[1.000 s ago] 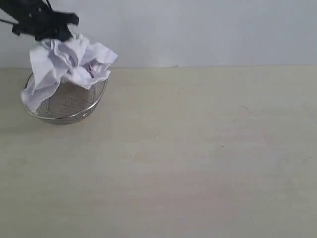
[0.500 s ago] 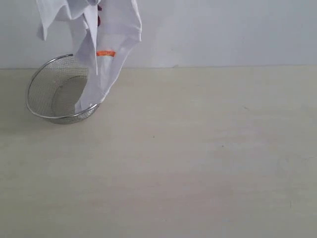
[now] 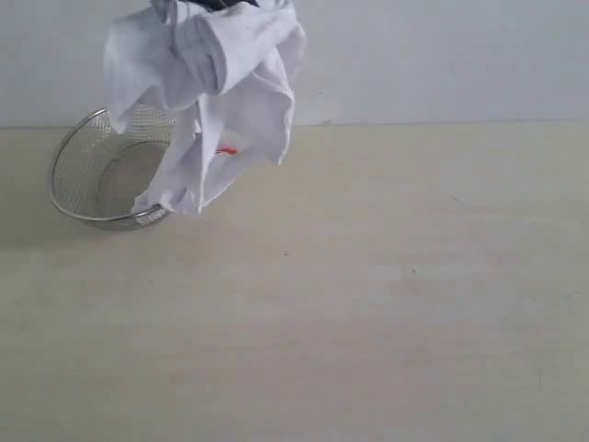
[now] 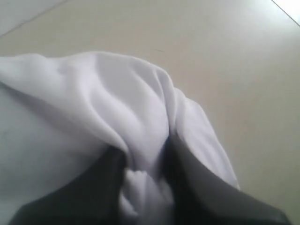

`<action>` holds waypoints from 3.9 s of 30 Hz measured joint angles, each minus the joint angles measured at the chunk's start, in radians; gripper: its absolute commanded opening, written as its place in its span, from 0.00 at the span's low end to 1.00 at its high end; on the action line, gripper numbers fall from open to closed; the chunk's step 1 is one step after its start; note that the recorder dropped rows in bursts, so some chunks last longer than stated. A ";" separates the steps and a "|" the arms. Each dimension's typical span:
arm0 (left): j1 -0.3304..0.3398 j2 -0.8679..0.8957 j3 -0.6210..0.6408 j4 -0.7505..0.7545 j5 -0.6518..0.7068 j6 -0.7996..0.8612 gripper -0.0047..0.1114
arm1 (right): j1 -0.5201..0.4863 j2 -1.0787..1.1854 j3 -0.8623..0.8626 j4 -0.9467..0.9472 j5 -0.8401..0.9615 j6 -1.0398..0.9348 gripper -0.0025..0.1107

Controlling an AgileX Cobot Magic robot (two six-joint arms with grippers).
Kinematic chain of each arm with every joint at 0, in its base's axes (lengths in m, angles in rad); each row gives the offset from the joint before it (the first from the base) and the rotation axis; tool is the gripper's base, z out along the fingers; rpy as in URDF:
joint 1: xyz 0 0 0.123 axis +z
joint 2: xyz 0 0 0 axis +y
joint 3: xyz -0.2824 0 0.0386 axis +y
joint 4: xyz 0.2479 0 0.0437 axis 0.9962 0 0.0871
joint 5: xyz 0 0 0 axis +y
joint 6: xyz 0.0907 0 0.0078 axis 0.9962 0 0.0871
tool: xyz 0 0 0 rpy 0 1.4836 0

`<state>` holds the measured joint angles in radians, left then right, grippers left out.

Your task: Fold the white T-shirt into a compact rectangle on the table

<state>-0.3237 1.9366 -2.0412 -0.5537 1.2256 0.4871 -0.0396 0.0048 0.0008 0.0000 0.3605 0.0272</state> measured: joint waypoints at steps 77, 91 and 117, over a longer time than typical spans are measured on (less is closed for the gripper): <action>0.273 0.098 0.008 -0.094 -0.009 0.124 0.85 | 0.000 1.258 -0.720 0.077 -0.516 0.059 0.02; 0.313 0.131 0.008 -0.099 -0.009 0.194 0.78 | 0.137 1.416 -0.976 0.075 -0.217 -0.122 0.02; 0.313 0.359 0.008 -0.099 -0.019 0.135 0.08 | 0.318 1.913 -1.504 0.543 0.188 -0.702 0.70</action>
<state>-0.0111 2.2959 -2.0332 -0.6527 1.2069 0.6218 0.2783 1.9183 -1.5036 0.5428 0.5486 -0.6752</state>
